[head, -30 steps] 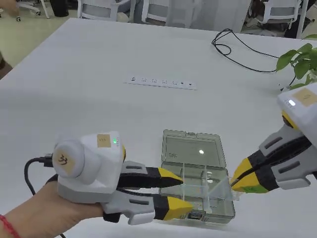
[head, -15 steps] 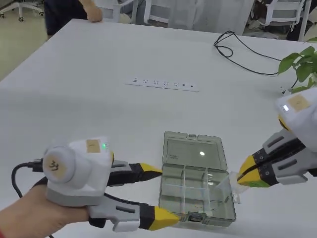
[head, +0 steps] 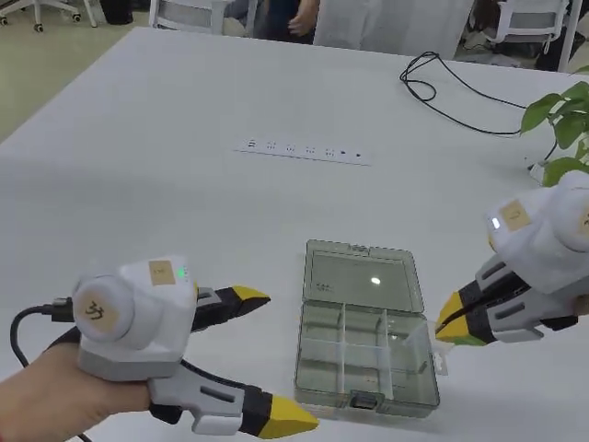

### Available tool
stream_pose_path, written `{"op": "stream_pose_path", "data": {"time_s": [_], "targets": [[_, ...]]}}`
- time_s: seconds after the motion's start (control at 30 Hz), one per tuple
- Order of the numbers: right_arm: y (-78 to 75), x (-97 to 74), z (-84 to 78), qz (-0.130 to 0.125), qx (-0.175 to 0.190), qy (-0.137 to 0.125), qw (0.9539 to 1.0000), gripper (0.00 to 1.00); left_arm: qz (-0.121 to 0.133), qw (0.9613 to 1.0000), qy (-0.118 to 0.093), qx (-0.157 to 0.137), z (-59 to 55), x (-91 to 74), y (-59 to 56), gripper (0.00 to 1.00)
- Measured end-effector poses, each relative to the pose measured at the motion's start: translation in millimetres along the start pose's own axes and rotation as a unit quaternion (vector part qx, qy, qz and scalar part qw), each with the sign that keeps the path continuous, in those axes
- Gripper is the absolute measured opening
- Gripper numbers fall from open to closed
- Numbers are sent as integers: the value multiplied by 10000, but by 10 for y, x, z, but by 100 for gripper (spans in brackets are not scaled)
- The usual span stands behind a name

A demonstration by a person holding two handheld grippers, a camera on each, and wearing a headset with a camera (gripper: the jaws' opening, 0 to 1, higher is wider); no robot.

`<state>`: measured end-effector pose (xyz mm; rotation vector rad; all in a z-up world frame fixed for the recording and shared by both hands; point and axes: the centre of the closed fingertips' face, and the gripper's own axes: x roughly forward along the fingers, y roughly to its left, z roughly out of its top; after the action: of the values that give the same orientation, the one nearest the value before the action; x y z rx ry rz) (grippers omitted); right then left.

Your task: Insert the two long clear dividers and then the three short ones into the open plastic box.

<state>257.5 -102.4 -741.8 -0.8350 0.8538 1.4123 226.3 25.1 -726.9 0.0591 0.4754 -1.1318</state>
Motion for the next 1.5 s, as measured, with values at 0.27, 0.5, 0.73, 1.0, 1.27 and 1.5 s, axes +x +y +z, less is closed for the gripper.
{"op": "stream_pose_path", "data": {"time_s": [0.27,0.5,0.73,1.0,1.27,1.5], "targets": [[-91,169,-85,-33,38,122,9999,3,21,10000,11,-21,-25,-1,12,100],[-103,222,-112,-2,80,192,9998,3,-5,10000,18,-39,-34,6,4,100],[-114,259,-122,10,121,232,9997,3,9,10000,-20,-54,-24,7,8,100],[-118,307,-122,55,131,284,9995,3,15,10000,-13,-68,-32,10,3,100],[-125,315,-139,111,213,205,9995,3,21,10000,-48,-82,-16,13,1,100],[-132,315,-133,93,199,102,9997,3,24,9999,-99,-92,7,16,3,100]]}}
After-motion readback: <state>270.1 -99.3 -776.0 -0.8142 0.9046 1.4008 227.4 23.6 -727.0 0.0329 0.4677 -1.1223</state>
